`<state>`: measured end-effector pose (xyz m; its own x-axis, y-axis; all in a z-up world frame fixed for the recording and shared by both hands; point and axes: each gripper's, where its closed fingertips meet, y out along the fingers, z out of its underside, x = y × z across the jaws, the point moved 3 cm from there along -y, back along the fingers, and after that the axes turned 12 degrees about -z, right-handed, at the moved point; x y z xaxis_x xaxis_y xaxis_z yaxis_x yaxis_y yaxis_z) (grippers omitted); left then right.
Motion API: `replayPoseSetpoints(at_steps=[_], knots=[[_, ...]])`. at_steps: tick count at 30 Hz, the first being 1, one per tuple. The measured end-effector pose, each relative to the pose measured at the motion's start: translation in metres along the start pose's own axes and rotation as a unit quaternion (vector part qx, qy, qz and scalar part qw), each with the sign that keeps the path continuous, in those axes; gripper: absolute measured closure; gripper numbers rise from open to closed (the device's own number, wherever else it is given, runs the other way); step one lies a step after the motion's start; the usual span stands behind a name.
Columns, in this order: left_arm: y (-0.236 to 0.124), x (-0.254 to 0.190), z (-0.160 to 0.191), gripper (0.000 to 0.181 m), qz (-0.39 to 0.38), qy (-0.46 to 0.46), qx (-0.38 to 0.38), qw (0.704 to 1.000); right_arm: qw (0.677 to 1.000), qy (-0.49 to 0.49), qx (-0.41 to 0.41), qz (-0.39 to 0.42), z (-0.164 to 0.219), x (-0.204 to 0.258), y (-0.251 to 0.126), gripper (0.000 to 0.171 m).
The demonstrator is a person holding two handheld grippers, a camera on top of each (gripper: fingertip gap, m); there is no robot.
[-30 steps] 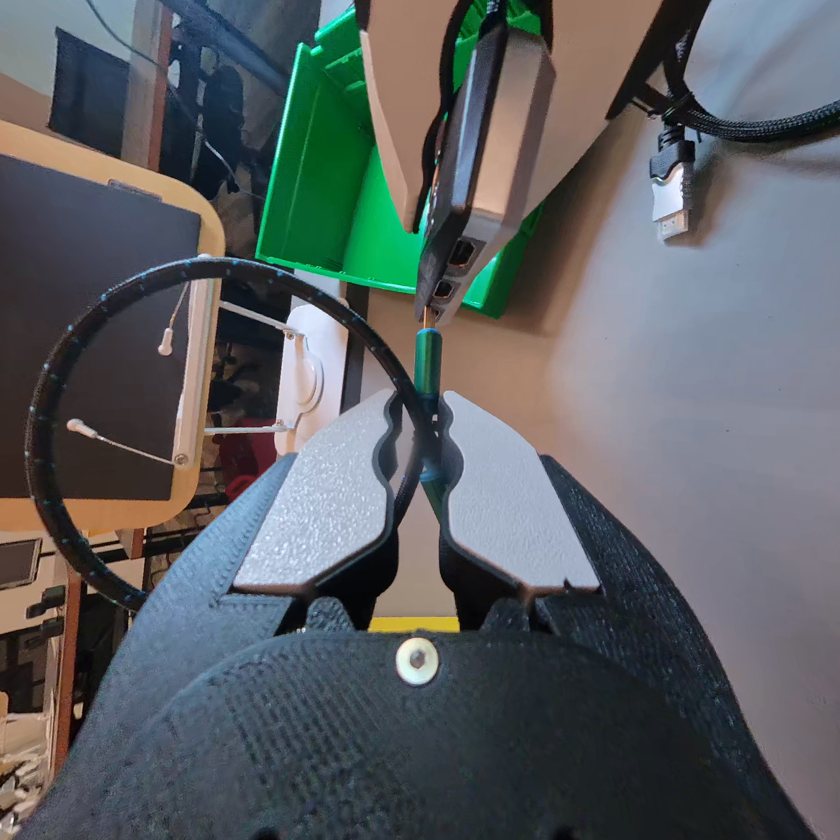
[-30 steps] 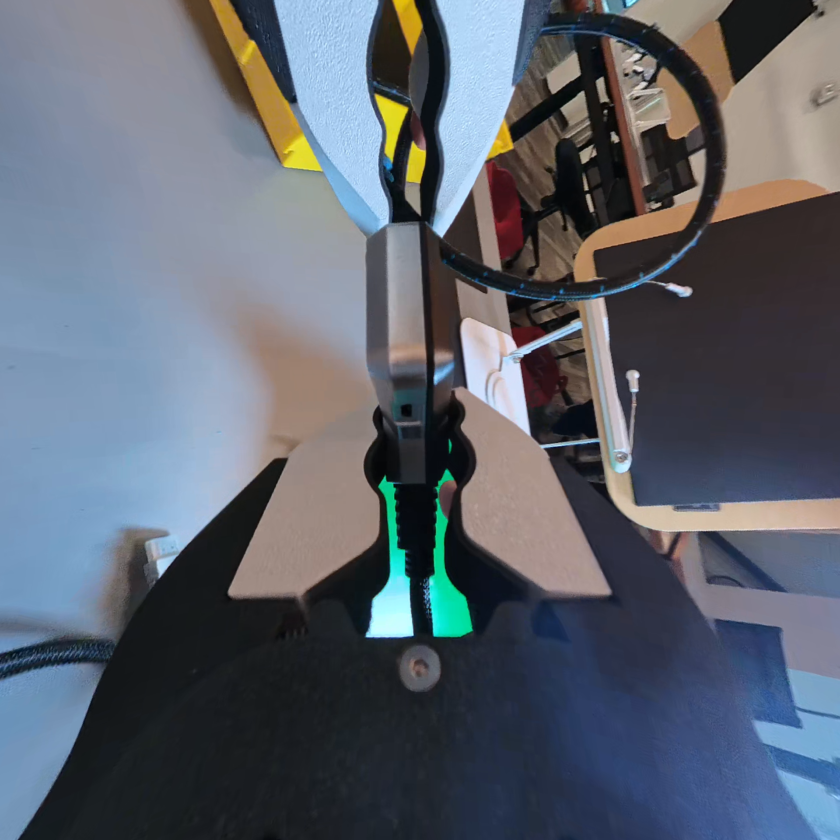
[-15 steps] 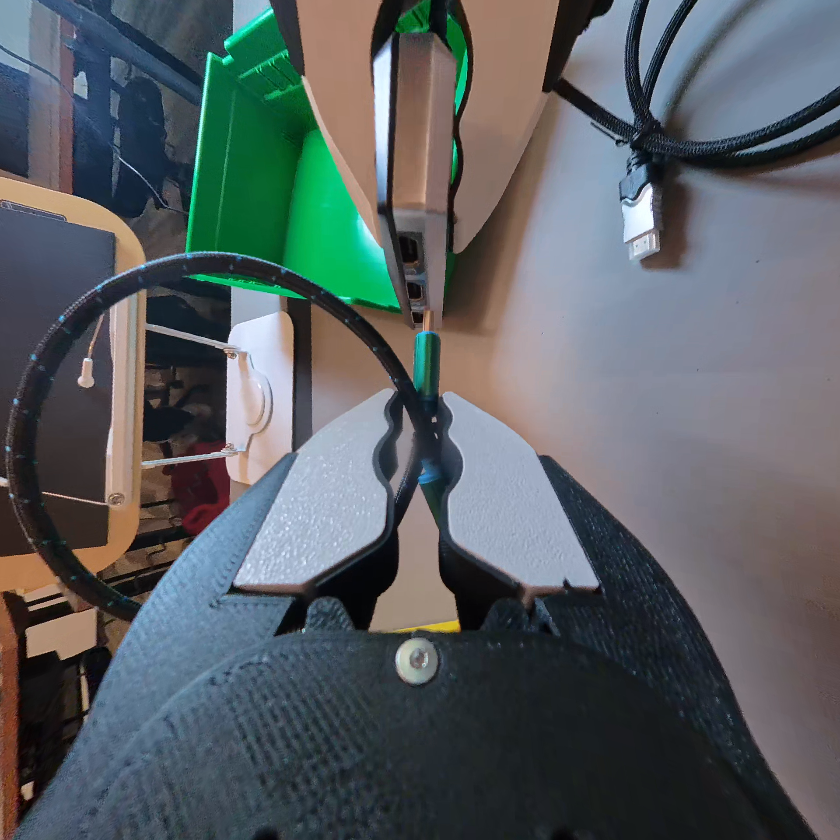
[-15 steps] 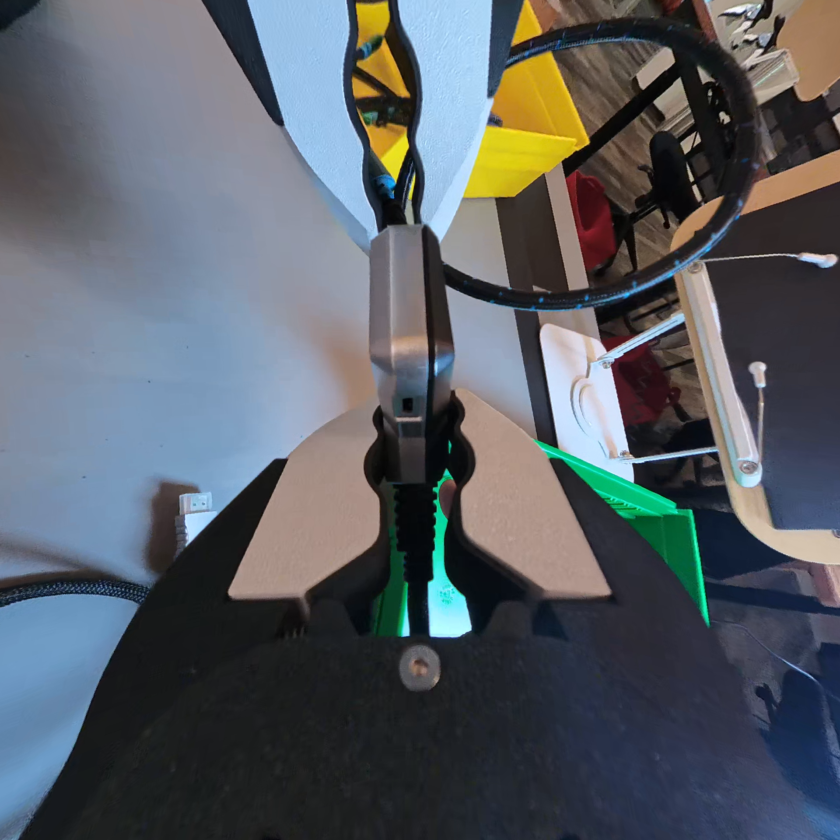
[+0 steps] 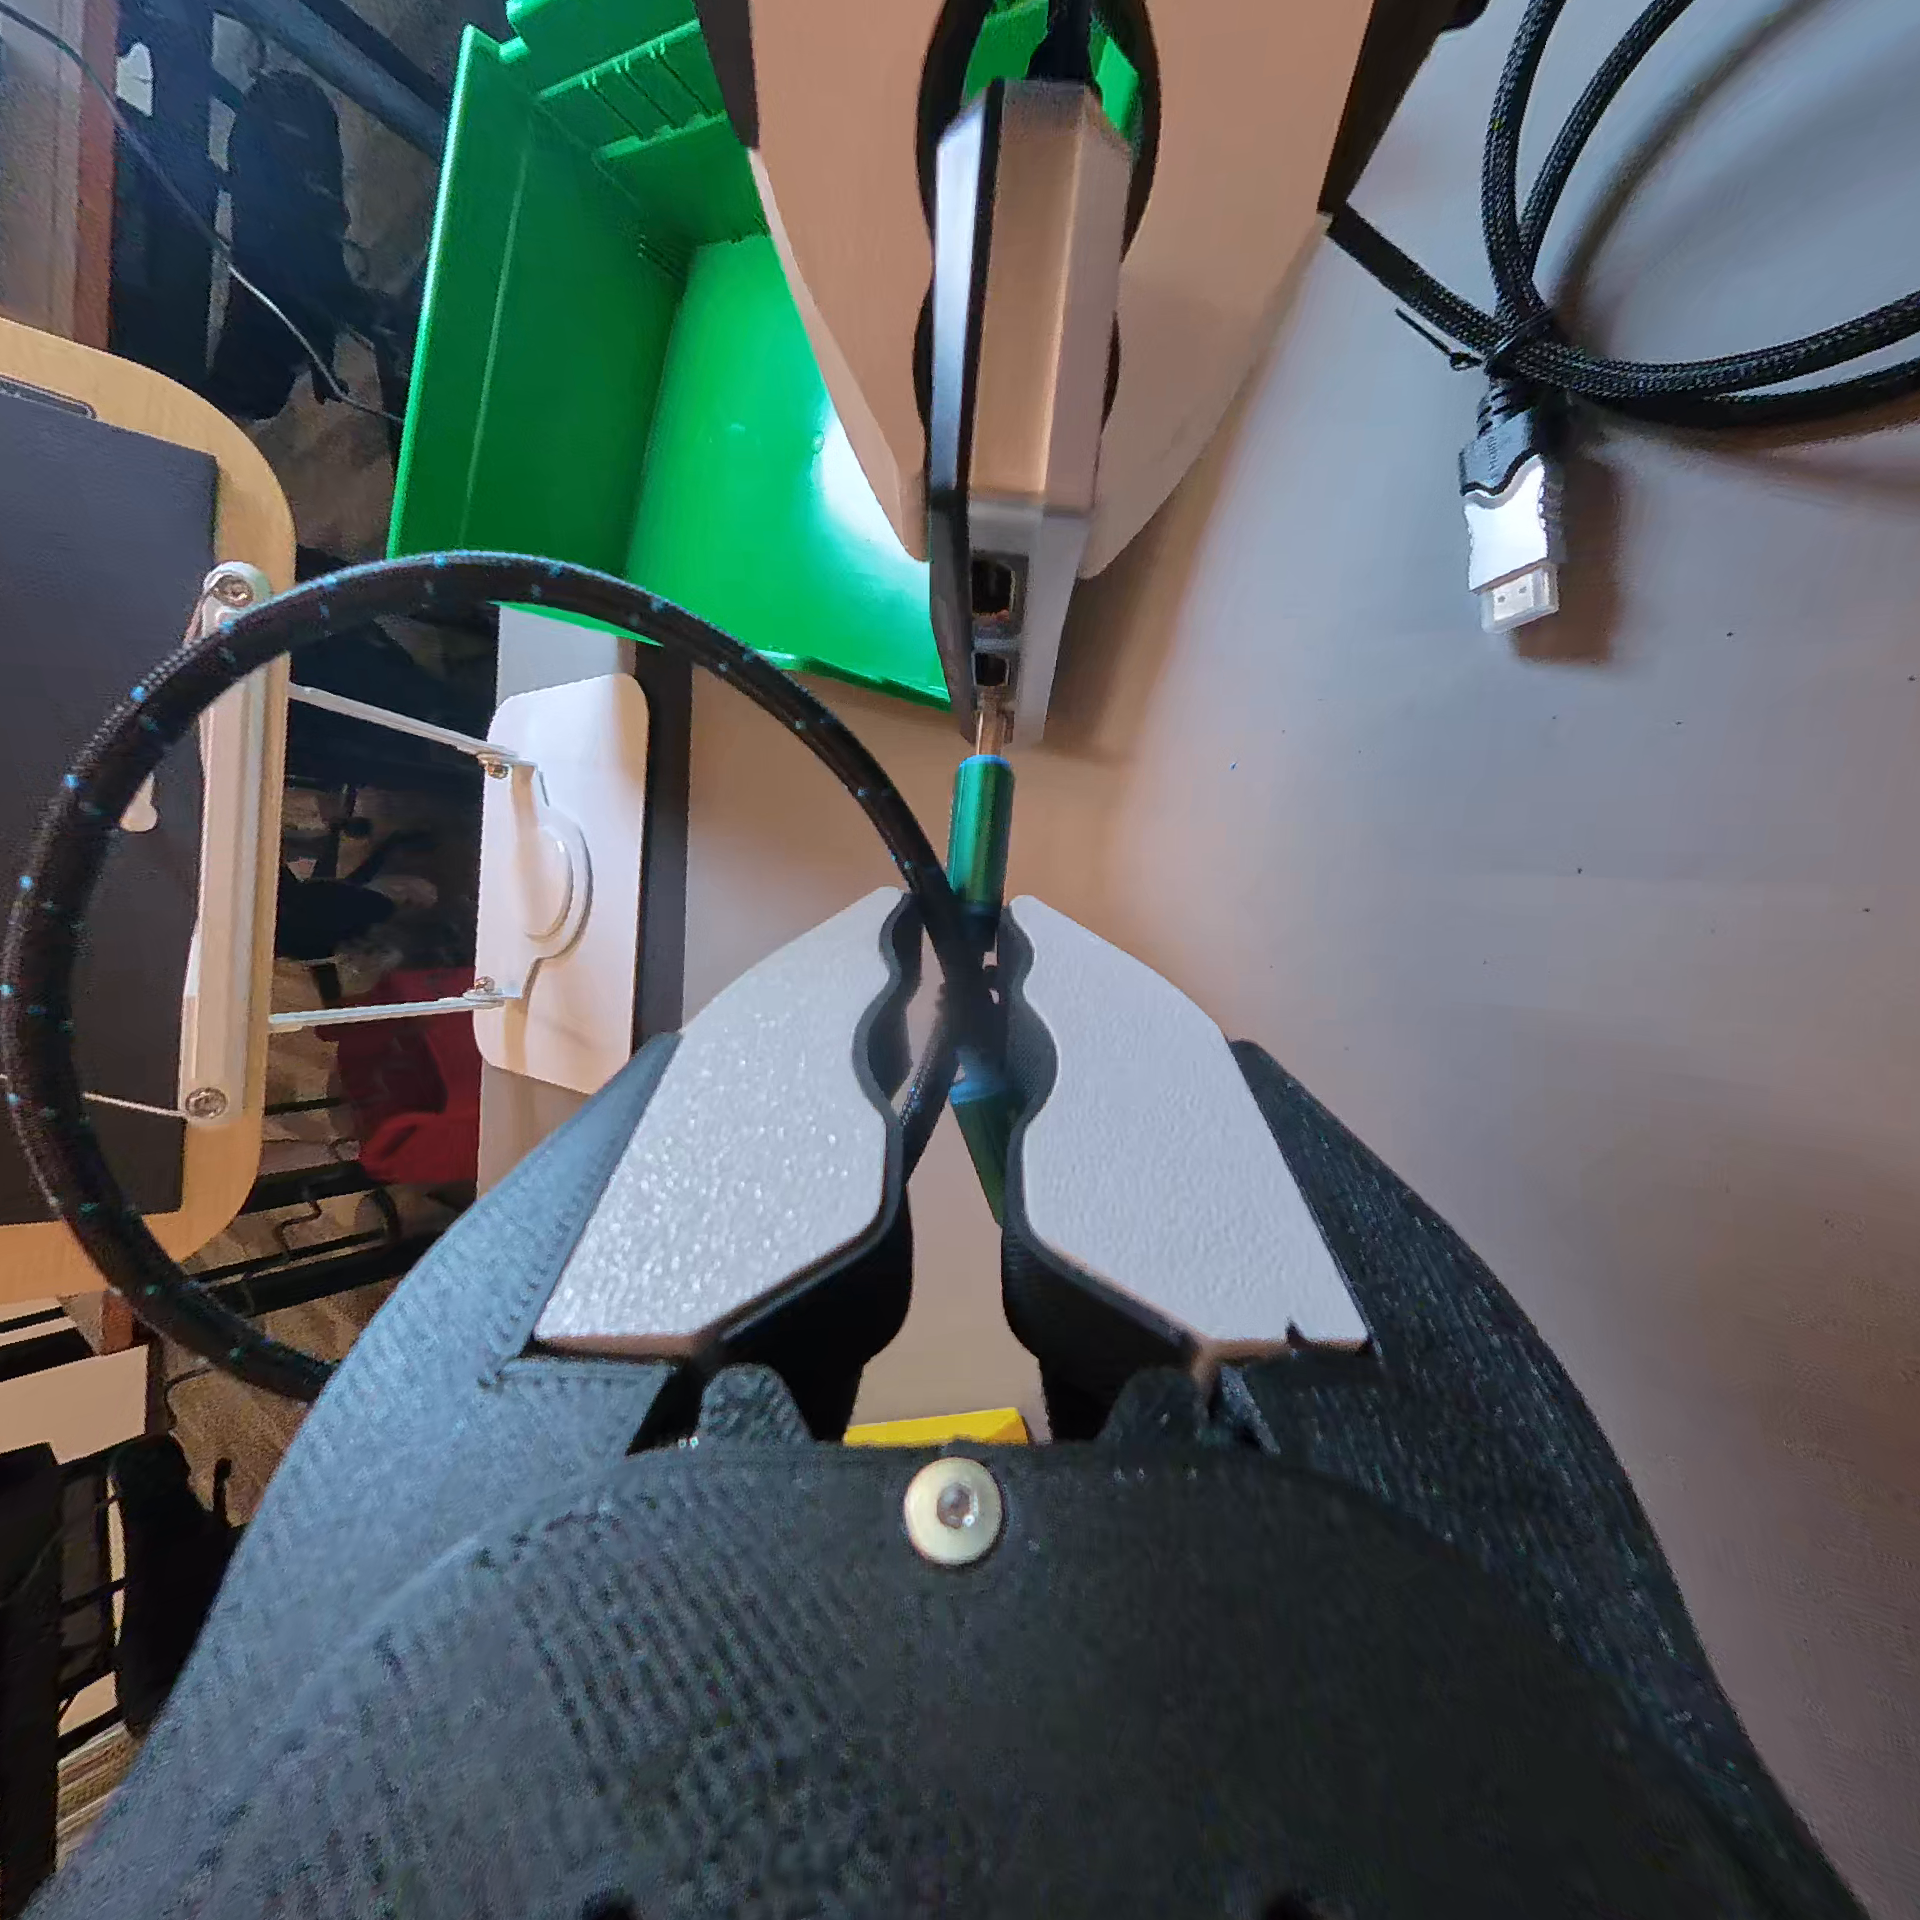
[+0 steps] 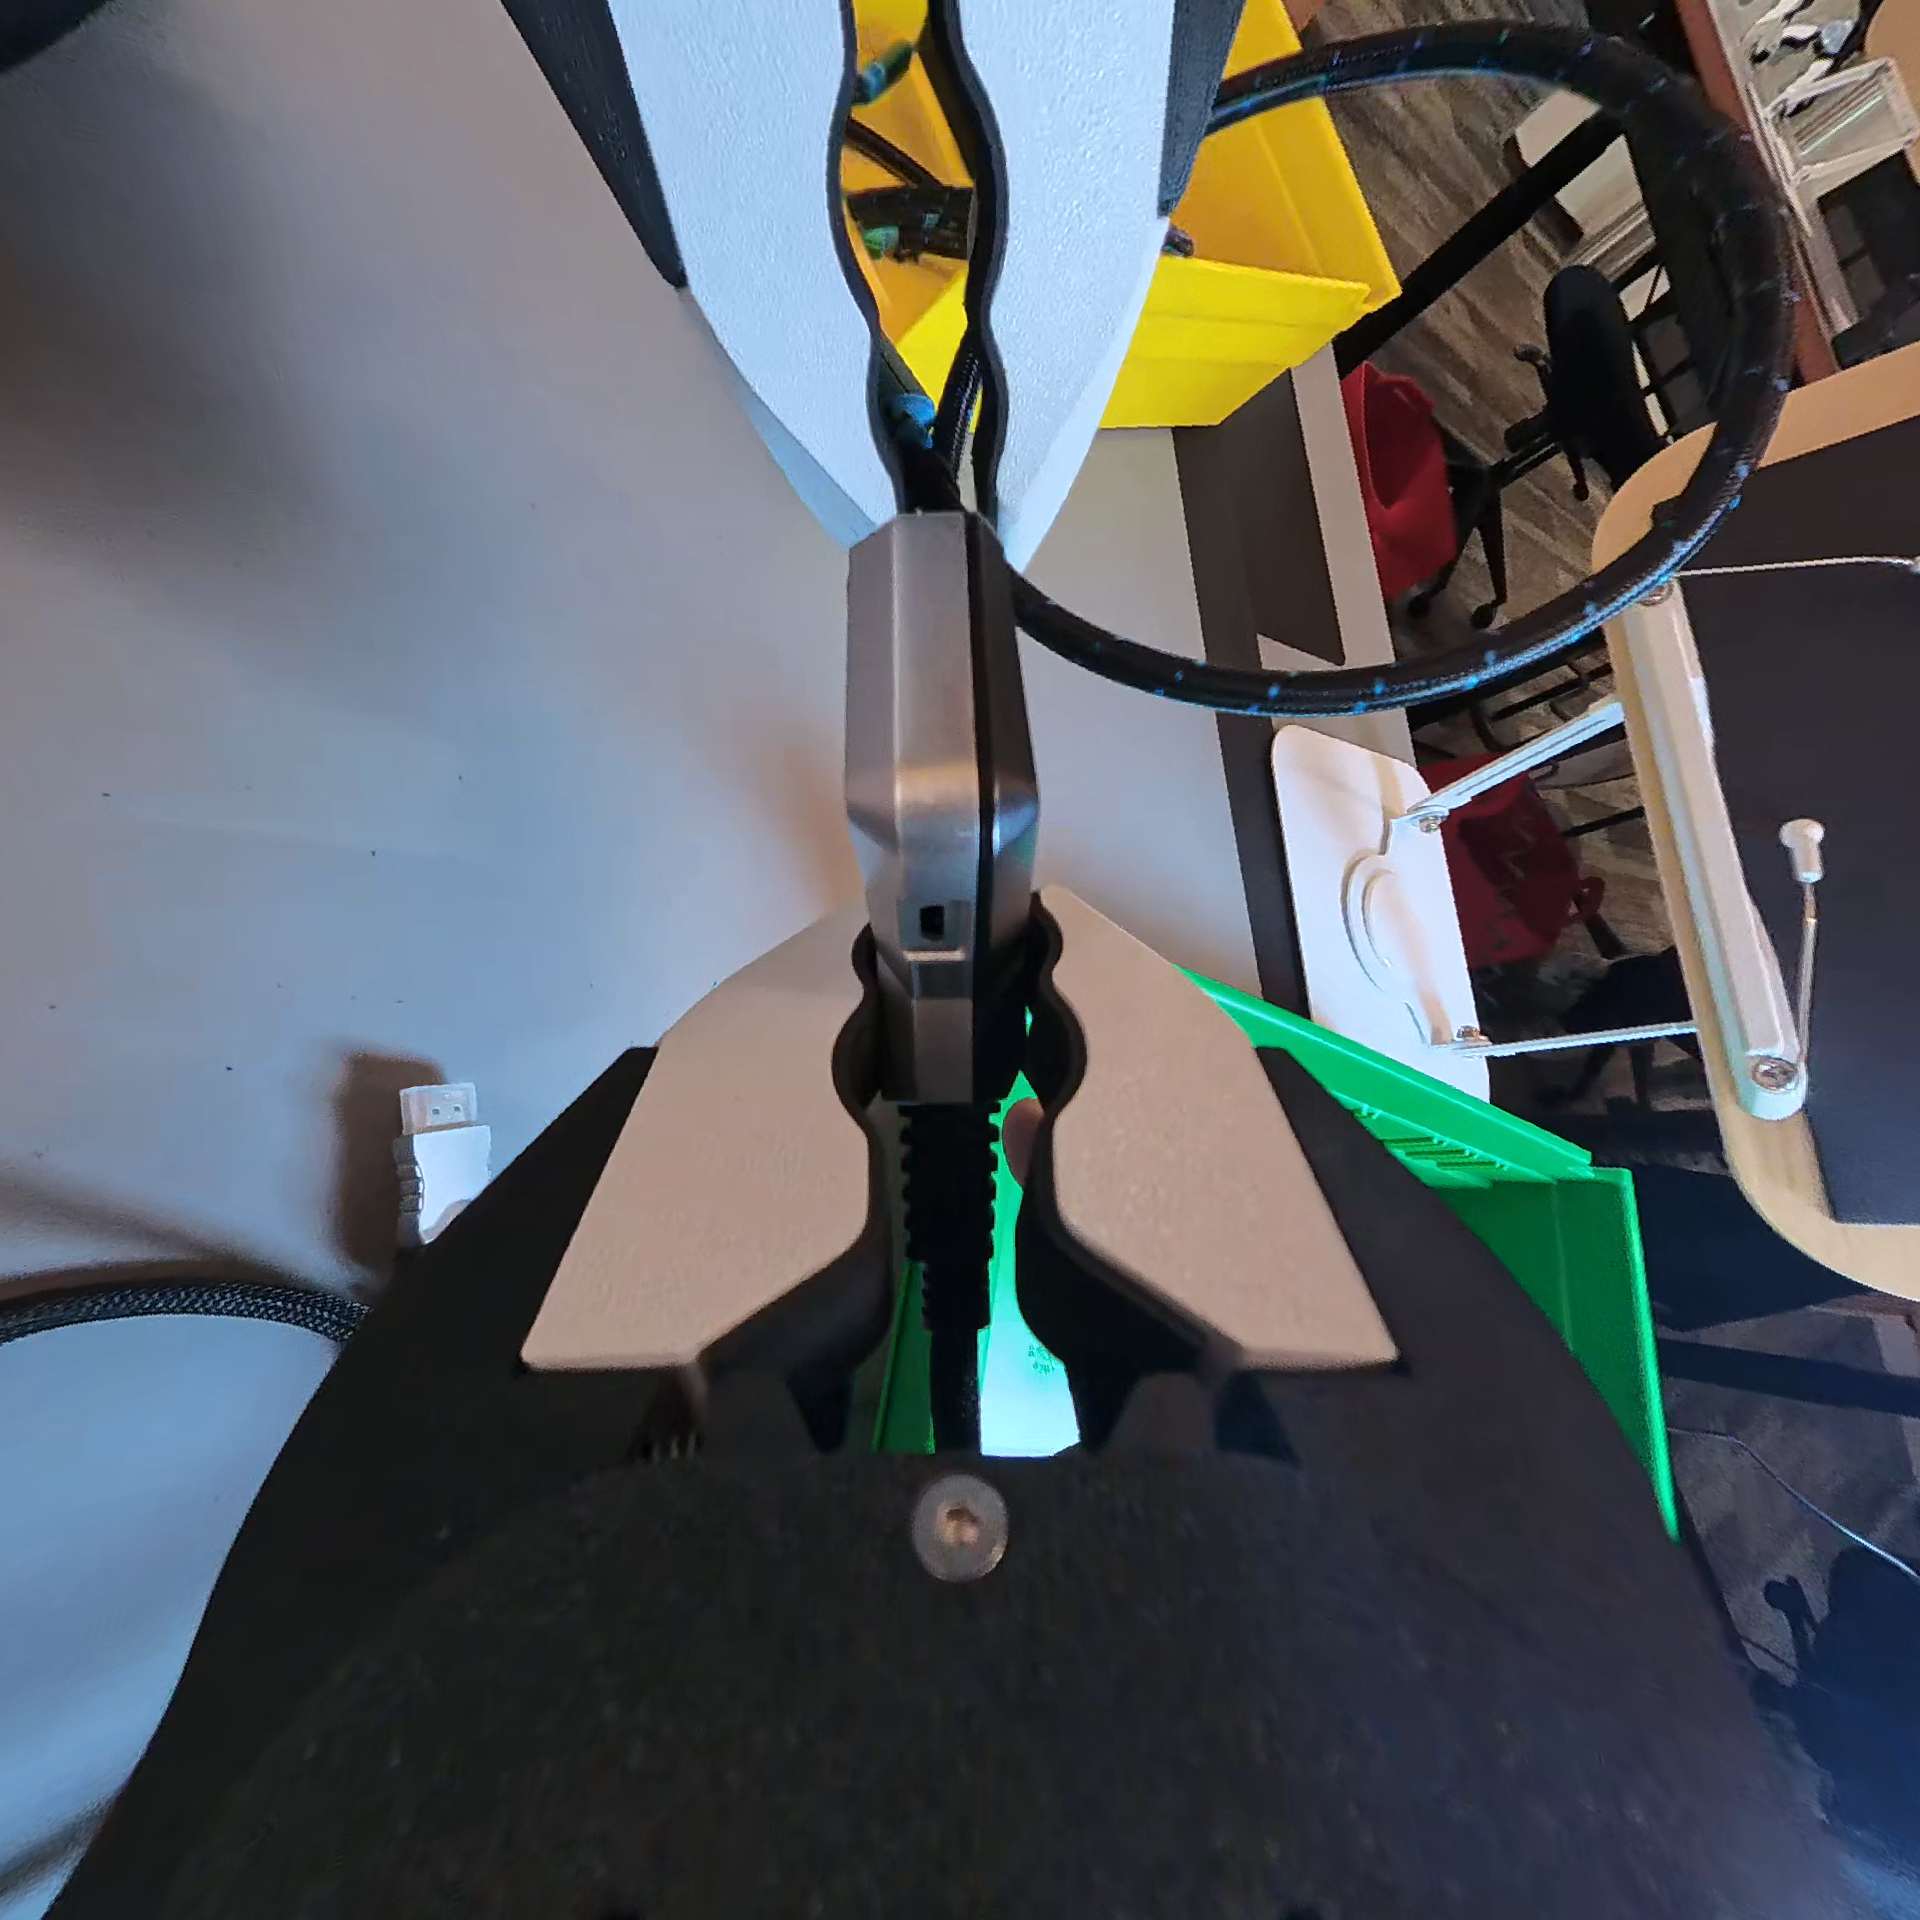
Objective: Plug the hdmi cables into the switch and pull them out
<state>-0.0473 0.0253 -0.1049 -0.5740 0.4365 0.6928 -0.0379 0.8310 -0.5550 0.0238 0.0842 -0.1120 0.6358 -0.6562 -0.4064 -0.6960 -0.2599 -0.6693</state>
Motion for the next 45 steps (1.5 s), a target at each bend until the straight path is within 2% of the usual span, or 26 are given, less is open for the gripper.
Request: replayPoseSetpoints(at_steps=[5,12,19,23,28,34,42,45], knots=[[-0.001,-0.002,-0.002,0.167,0.010,-0.003,-0.009,1.000,1.000,0.010,-0.018,-0.018,0.000,0.003,-0.002,0.148],[0.007,-0.005,0.003,0.168,0.006,-0.014,0.034,0.999,1.000,0.006,-0.008,-0.019,0.002,0.004,0.002,0.148],[0.007,-0.001,0.004,0.170,0.046,-0.097,0.007,0.994,1.000,-0.022,0.017,0.010,0.000,0.000,0.004,0.148],[0.007,-0.003,0.003,0.171,0.062,-0.101,-0.009,0.993,0.999,-0.024,0.021,0.009,0.001,0.001,0.005,0.148],[-0.004,-0.001,-0.004,0.171,0.099,-0.128,-0.079,0.984,0.998,-0.005,-0.055,-0.019,-0.010,0.005,-0.005,0.149],[0.003,-0.014,-0.003,0.172,0.132,-0.125,-0.083,0.980,0.999,-0.007,-0.022,-0.040,-0.007,0.012,-0.003,0.148],[0.007,-0.012,0.000,0.171,0.112,-0.103,-0.085,0.985,0.999,0.010,-0.018,-0.028,-0.006,0.010,0.001,0.148],[-0.022,0.019,-0.008,0.167,0.061,-0.136,-0.149,0.978,0.998,0.013,-0.058,0.008,-0.020,0.001,-0.012,0.148]])
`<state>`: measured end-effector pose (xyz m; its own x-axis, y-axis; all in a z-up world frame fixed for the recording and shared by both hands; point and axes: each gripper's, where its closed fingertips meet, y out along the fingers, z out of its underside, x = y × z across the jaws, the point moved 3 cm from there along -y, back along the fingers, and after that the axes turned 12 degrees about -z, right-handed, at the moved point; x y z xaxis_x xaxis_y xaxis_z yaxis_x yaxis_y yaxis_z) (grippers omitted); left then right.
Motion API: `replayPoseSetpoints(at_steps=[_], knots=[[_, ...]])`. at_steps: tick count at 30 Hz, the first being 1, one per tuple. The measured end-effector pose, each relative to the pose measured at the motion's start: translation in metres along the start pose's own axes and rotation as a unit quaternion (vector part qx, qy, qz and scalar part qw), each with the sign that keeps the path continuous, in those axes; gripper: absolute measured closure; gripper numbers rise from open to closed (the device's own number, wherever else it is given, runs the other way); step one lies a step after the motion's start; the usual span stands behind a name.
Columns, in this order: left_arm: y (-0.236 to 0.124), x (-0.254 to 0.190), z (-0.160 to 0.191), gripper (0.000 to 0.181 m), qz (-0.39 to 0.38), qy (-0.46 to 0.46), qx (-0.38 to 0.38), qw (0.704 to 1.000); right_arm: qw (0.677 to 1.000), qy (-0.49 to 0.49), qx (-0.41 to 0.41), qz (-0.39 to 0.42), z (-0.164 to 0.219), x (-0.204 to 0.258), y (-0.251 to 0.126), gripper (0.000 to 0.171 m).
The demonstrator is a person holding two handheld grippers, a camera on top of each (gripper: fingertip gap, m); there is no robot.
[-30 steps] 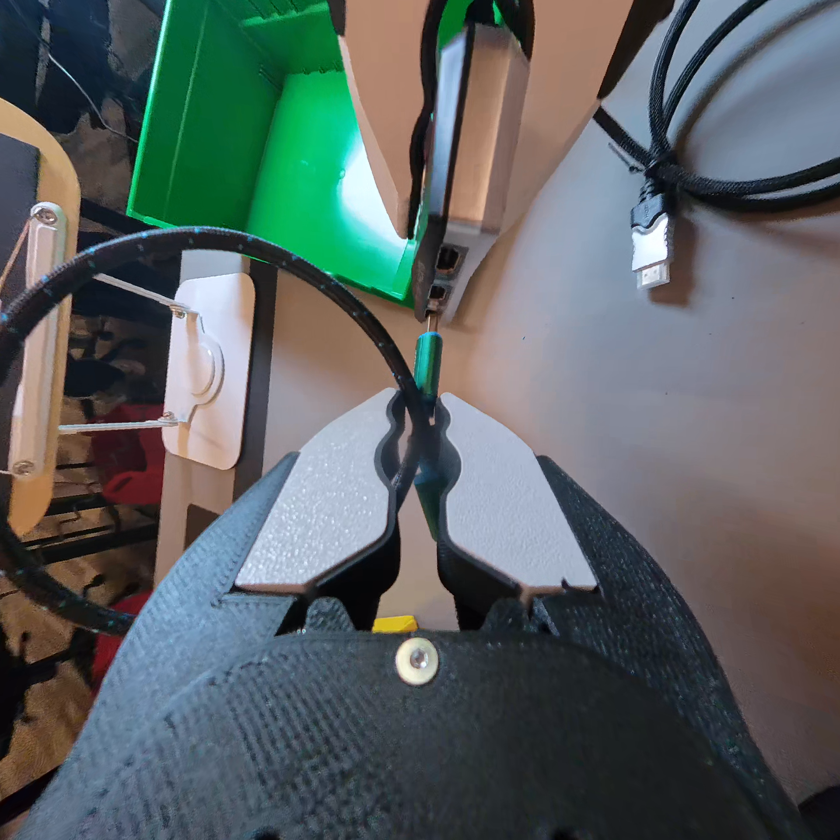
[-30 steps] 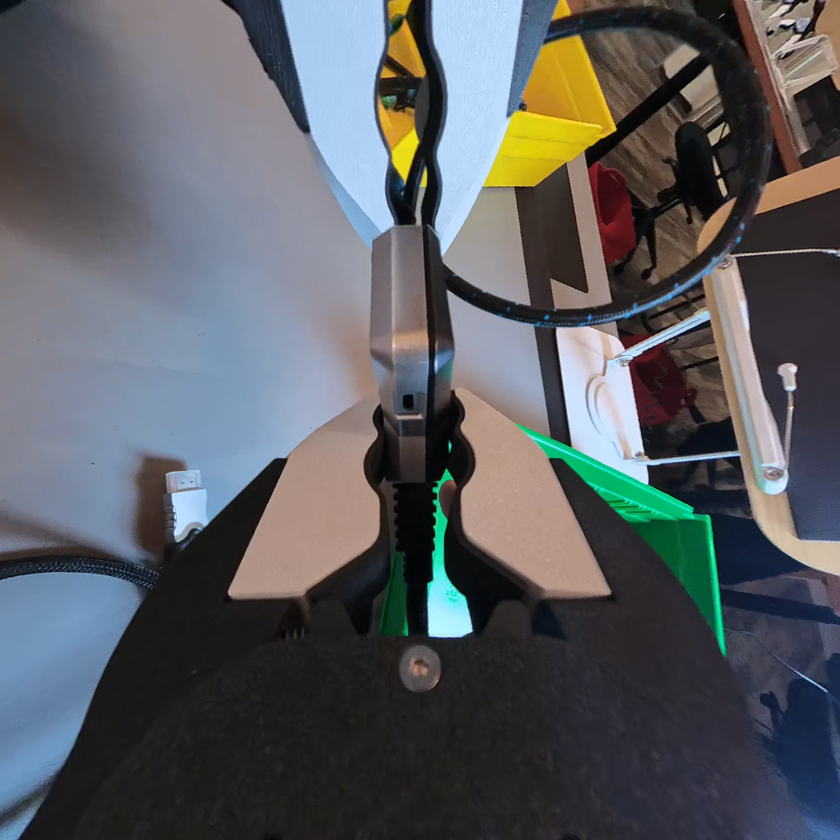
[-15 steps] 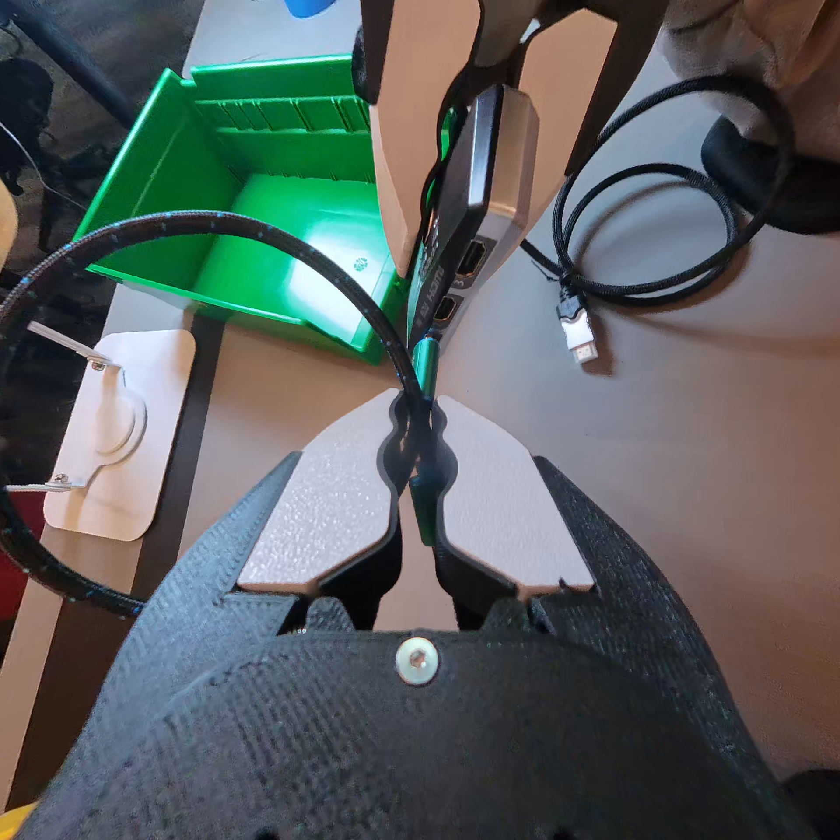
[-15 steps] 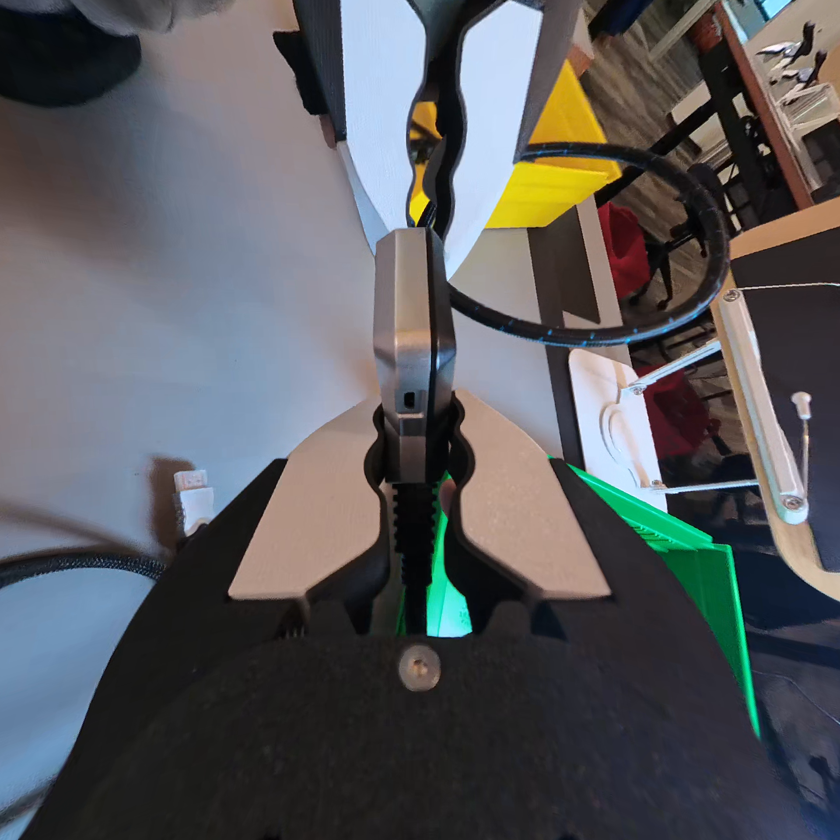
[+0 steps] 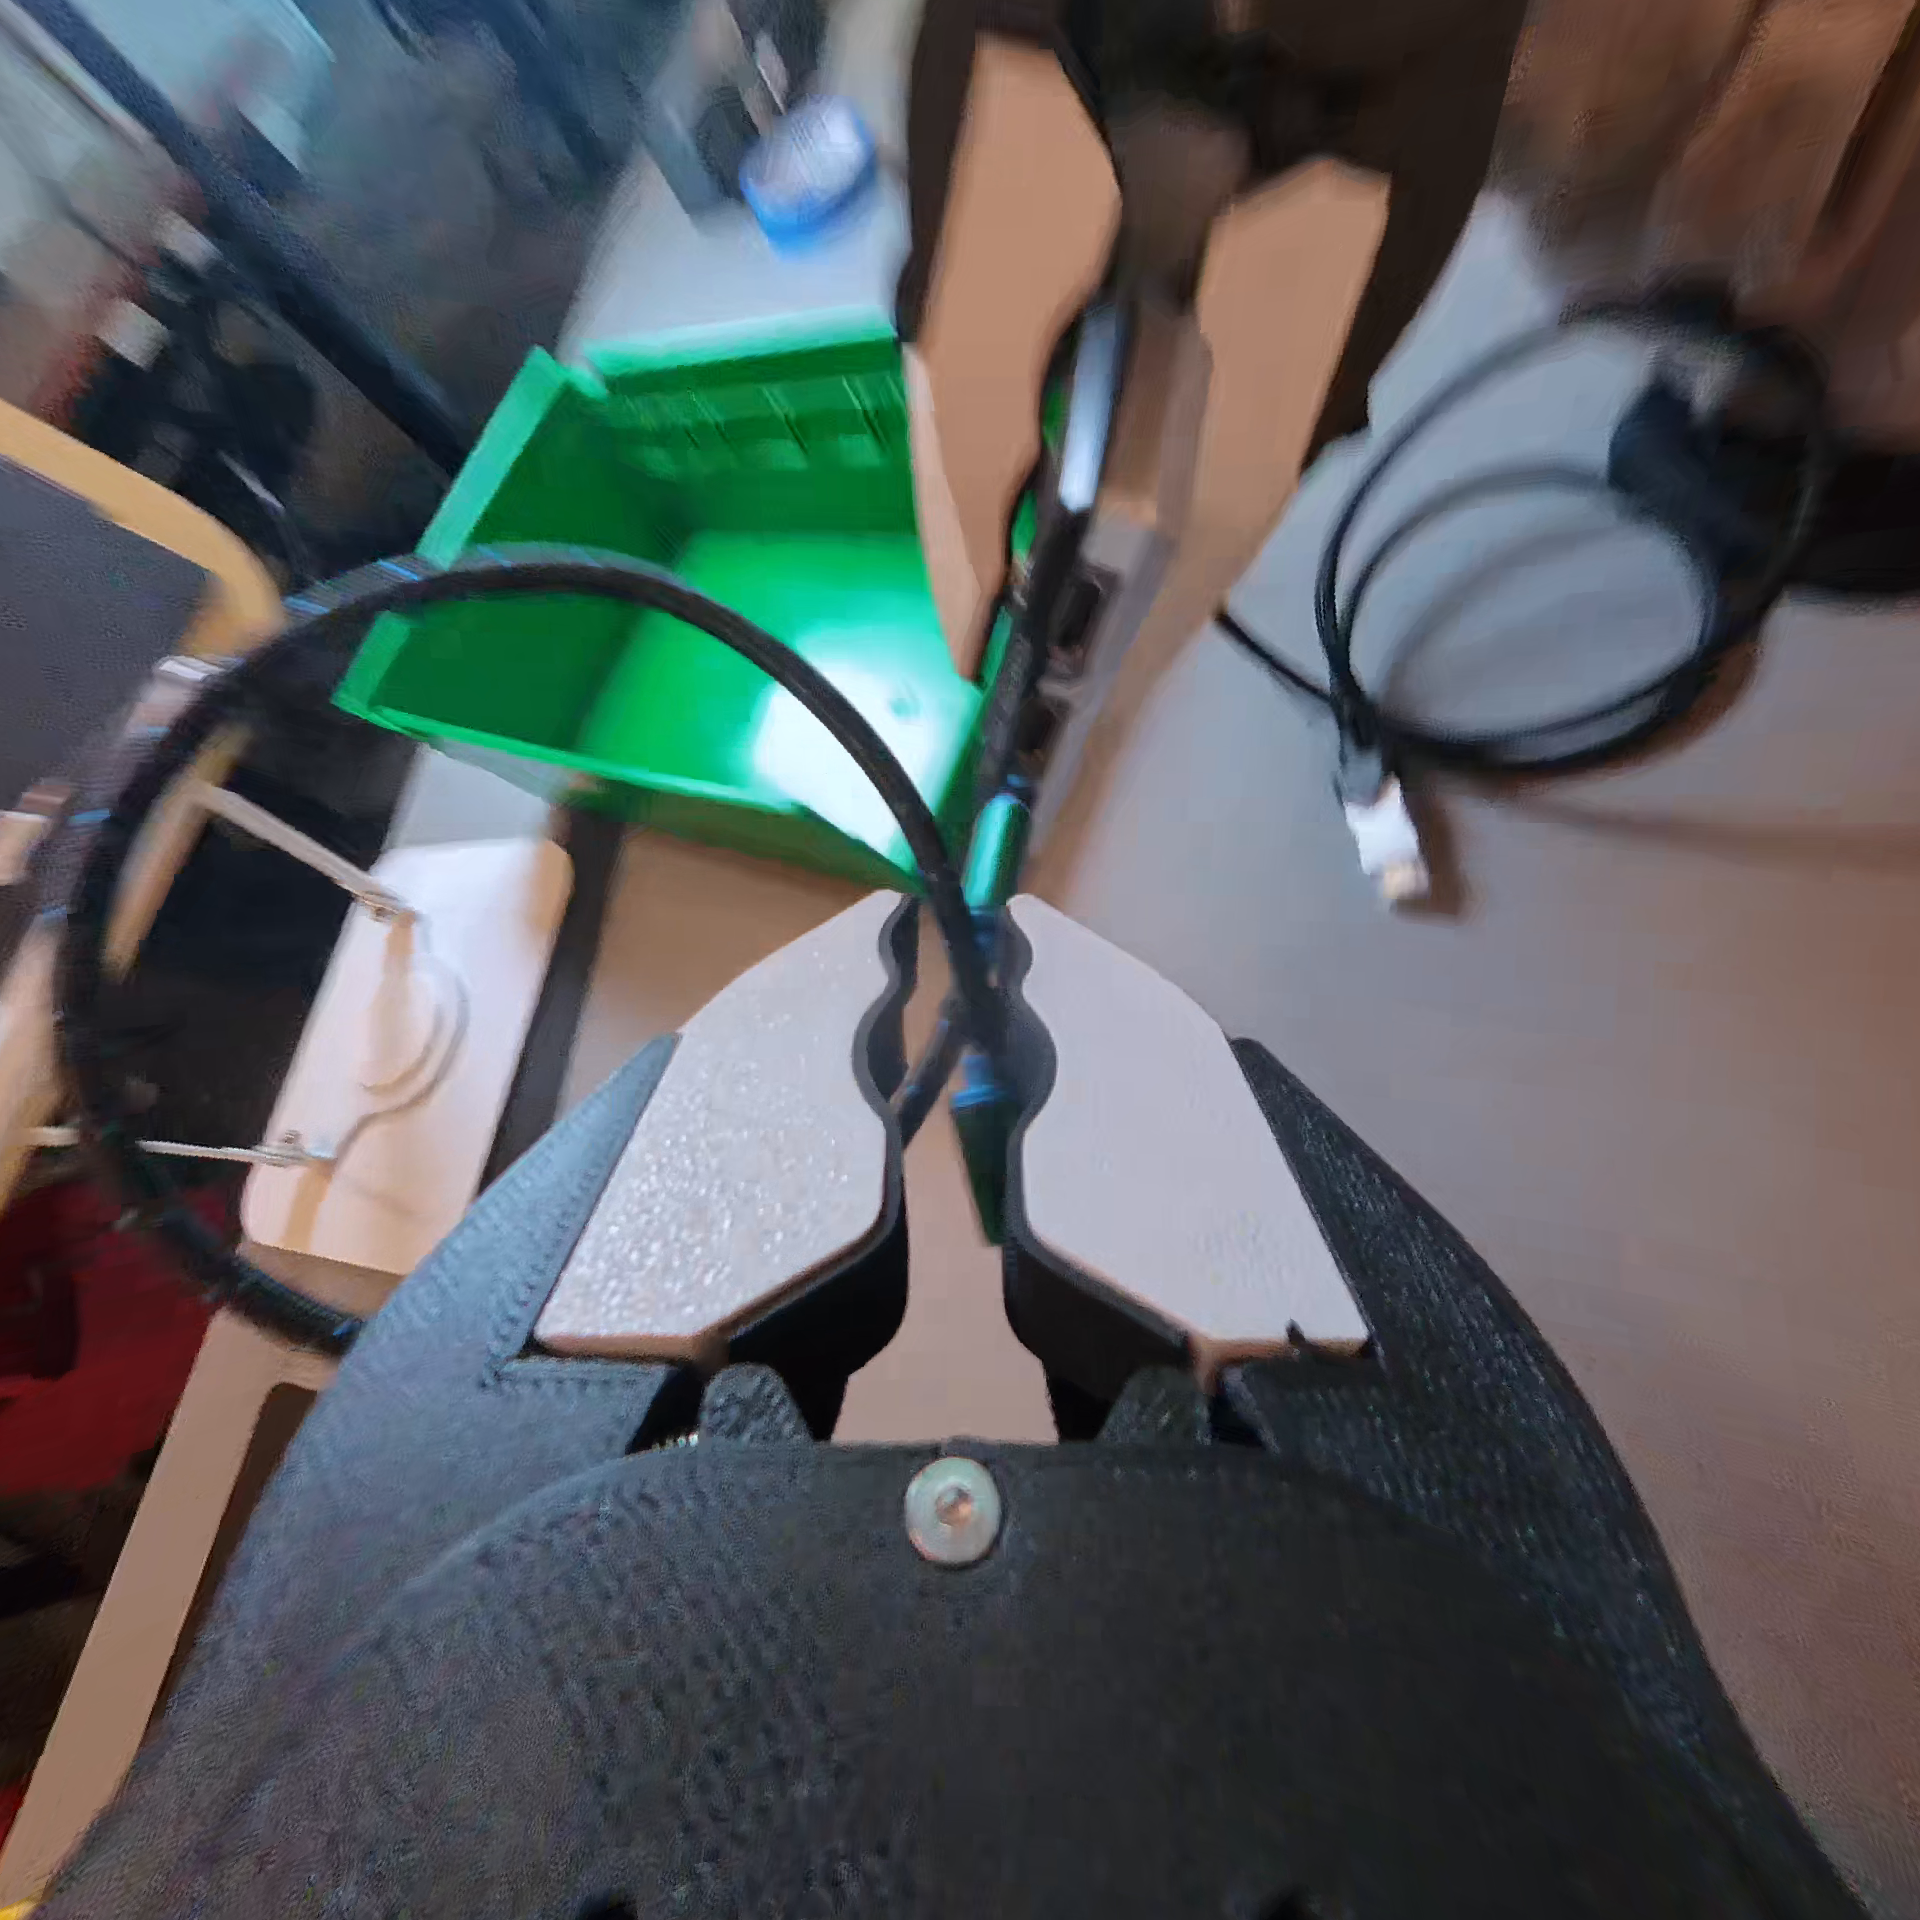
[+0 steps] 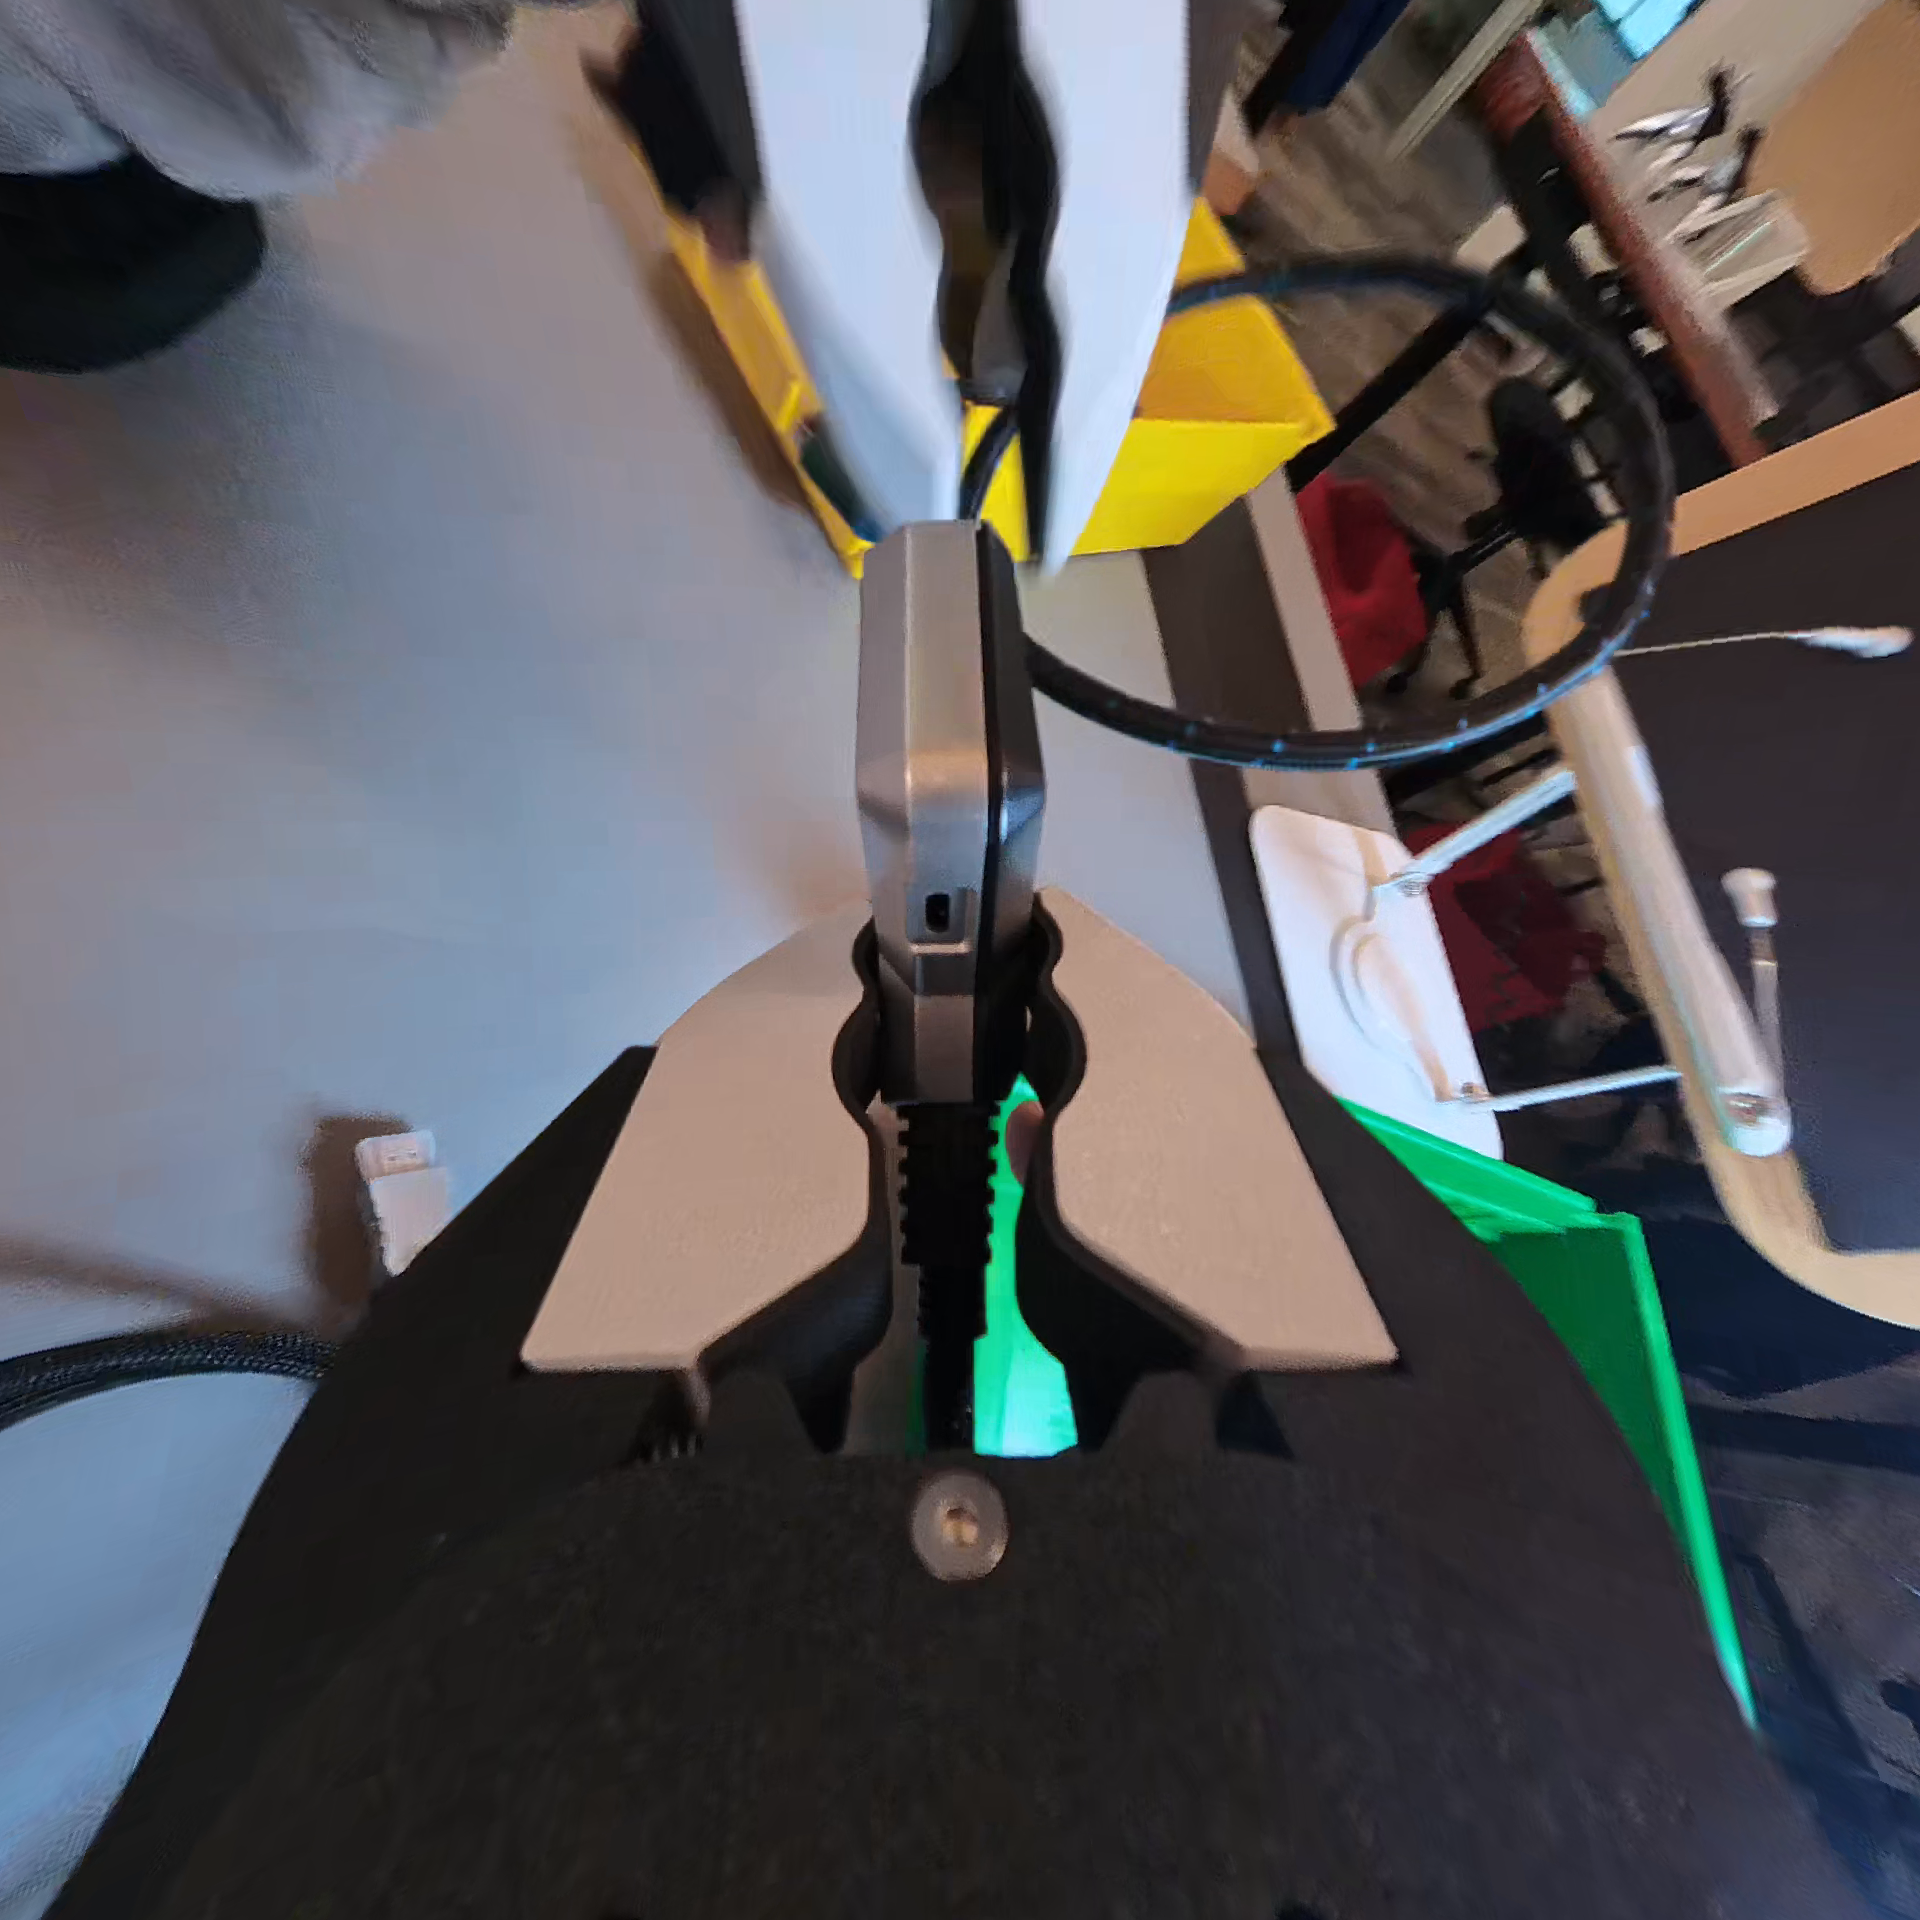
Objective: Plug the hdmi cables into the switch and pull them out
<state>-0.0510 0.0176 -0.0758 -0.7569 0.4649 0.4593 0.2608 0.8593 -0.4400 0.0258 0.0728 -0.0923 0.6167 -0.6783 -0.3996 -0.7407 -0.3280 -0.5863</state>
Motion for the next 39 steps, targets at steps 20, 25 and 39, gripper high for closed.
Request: replayPoseSetpoints(at_steps=[20,25,39], knots=[[-0.064,0.062,0.188,0.151,-0.007,-0.181,0.238,0.954,0.985,-0.020,-0.010,0.169,0.001,-0.041,-0.050,0.147],[-0.081,0.073,0.176,0.168,-0.048,-0.142,0.263,0.953,0.984,-0.026,-0.006,0.178,-0.001,-0.041,-0.054,0.148],[-0.133,0.058,-0.008,0.173,0.023,-0.185,-0.177,0.966,0.975,-0.020,-0.022,0.220,-0.005,-0.047,-0.084,0.148]])
